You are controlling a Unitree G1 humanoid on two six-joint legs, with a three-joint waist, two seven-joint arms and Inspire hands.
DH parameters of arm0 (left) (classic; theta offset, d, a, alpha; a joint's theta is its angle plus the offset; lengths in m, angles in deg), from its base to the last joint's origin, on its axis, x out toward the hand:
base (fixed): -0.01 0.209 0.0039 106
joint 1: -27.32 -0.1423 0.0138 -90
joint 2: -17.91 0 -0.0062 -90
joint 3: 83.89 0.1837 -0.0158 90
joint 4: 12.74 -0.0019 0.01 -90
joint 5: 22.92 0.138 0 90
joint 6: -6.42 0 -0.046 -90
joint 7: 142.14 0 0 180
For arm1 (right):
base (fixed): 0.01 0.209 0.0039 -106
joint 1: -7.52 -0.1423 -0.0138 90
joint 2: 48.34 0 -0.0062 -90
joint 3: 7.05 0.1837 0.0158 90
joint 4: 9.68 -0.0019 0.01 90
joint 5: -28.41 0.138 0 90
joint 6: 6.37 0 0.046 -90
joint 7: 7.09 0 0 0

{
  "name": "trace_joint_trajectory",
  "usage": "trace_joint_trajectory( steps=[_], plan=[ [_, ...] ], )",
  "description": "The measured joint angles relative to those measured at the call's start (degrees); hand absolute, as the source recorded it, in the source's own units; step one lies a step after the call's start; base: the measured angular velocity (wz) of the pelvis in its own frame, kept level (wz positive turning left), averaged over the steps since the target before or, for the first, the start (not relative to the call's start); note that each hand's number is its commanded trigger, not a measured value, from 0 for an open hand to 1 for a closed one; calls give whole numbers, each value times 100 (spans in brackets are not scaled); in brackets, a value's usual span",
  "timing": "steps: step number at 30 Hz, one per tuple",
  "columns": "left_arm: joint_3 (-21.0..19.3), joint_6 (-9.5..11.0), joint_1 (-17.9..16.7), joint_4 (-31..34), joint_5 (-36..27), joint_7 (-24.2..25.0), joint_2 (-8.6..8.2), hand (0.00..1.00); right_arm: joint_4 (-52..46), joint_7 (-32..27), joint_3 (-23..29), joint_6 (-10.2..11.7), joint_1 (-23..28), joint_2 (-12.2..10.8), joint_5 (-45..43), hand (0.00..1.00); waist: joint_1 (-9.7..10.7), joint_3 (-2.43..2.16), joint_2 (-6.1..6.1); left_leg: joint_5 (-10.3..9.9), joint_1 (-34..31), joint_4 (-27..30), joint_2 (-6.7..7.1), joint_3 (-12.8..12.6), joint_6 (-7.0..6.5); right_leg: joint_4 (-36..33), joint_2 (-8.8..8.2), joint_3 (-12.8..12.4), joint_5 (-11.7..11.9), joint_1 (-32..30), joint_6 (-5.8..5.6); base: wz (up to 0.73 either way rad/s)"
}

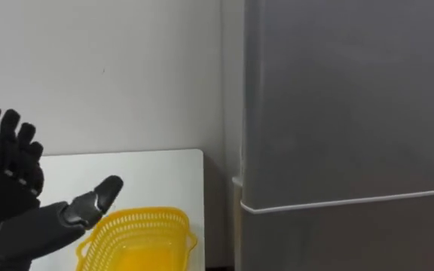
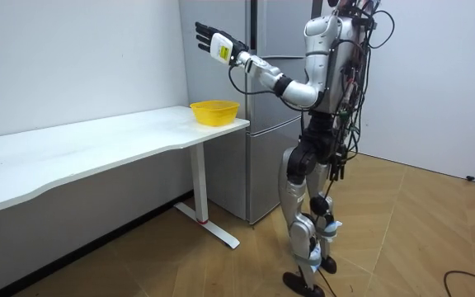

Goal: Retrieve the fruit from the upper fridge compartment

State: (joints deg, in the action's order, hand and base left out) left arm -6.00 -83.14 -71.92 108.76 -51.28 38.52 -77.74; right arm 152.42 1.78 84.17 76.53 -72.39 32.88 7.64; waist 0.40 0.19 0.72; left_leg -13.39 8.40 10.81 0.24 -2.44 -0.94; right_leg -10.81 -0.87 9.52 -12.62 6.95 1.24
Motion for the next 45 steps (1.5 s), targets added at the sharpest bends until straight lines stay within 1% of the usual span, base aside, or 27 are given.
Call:
trace_joint_trajectory(
  steps=[1,3,4,7,9,10,12,14,16,19,25,33,39,45],
  plan=[
    [34,-55,3,-1,-17,164,0,0,31,-1,1,-1,-6,0,-5,0,45,5,5,0,7,-1,-32,1,0,2,-3,-2,1,4,0,0],
    [57,-124,16,-1,-16,350,9,0,170,3,2,-5,-117,5,-13,0,130,14,14,0,8,-14,-35,3,0,4,-4,6,2,8,0,2],
    [104,-194,56,-1,-6,467,12,0,249,7,2,-44,-180,15,-15,0,155,20,25,0,2,-14,-36,3,0,4,-1,-4,2,4,1,0],
    [266,-341,201,-1,62,743,25,0,351,-1,1,-51,-284,25,-15,0,230,43,55,0,-22,-14,-40,-22,0,2,3,-8,6,-36,6,0],
    [386,-422,330,-1,128,877,69,0,388,-1,-1,-55,-341,38,-20,0,254,33,83,0,-74,-8,-41,-39,0,-5,6,-15,14,-91,16,0],
    [428,-429,364,-1,152,919,90,0,395,1,-6,-57,-378,42,-21,0,256,31,88,0,-89,-8,-41,-43,1,-14,7,-15,16,-103,18,0],
    [625,-503,491,-1,148,1121,187,0,415,7,-63,-55,-420,63,-2,0,259,27,113,0,-95,-9,-44,-50,1,-78,10,-26,17,-121,20,-2],
    [723,-517,503,1,146,1360,199,0,426,12,-128,-52,-442,118,-3,0,266,16,141,0,-97,-8,-46,-48,1,-81,6,-38,17,-124,20,-2],
    [798,-536,503,2,147,1700,198,0,447,13,-128,-52,-444,179,-8,0,264,7,153,0,-90,-8,-44,-58,1,-81,6,-52,16,-121,20,0],
    [797,-536,503,2,148,2018,204,0,477,11,-172,-50,-452,232,7,0,259,11,145,0,-82,-7,-42,-65,1,-74,9,-60,16,-129,19,0],
    [813,-536,503,4,139,2485,207,0,487,6,-221,-50,-447,256,20,0,262,0,160,1,-66,-8,-45,-128,2,-78,18,-102,16,-132,18,-1],
    [1019,-536,567,5,139,2785,207,0,567,1,-229,-46,-469,257,5,0,298,4,153,1,-67,-16,-55,-175,2,-81,22,-156,16,-101,19,-2],
    [1023,-538,612,6,135,2907,207,0,563,-7,-224,-45,-518,264,-3,0,386,9,146,1,-74,-16,-60,-203,1,-79,18,-159,17,-102,19,0],
    [1024,-550,644,6,136,2946,207,0,550,-3,-224,-43,-630,281,-12,0,402,0,159,1,-77,-16,-54,-214,1,-73,12,-153,19,-100,16,0]
  ],
)
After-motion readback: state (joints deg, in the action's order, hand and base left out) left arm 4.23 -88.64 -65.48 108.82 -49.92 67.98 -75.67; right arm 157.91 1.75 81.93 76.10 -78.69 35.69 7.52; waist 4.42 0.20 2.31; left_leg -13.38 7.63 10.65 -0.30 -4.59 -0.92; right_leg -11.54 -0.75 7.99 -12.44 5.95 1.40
